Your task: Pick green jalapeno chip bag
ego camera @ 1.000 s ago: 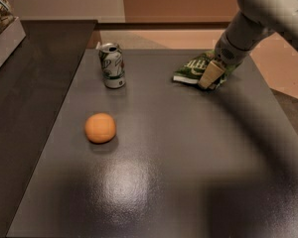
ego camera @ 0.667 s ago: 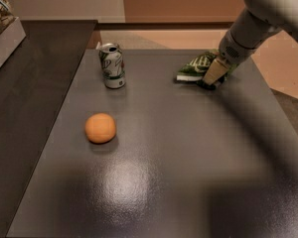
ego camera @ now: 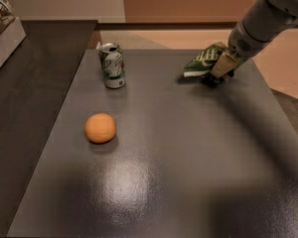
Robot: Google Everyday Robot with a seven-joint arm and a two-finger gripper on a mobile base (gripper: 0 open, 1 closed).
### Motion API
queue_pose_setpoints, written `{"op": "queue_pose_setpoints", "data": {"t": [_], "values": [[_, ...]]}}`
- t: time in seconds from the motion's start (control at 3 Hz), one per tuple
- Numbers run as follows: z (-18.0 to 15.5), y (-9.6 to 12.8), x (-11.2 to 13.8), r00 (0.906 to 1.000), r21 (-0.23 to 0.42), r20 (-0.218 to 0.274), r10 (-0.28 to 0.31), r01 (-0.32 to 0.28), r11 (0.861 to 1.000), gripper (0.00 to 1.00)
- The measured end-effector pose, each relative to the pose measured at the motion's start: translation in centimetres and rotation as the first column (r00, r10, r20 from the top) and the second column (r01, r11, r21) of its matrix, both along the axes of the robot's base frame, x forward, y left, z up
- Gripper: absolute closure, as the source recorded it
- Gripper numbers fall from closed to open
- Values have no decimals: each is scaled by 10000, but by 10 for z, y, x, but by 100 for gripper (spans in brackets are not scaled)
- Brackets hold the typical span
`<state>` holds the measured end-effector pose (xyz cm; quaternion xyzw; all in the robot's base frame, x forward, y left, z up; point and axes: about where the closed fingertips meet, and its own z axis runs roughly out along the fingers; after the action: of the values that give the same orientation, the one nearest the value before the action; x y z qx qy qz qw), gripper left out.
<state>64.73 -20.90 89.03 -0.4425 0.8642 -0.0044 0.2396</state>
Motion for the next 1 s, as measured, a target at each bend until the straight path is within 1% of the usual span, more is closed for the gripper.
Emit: {"op": "queue_pose_setpoints", "data": {"t": [0.33,0.67,1.0], "values": [[32,6,-11,9979,112,273,589,-593,9982,100],[64,14,-23,9896,26,656,1283,-1288,9917,100],[94,18,-34,9785,-73,1044,1778,-1780,9840,100]]}}
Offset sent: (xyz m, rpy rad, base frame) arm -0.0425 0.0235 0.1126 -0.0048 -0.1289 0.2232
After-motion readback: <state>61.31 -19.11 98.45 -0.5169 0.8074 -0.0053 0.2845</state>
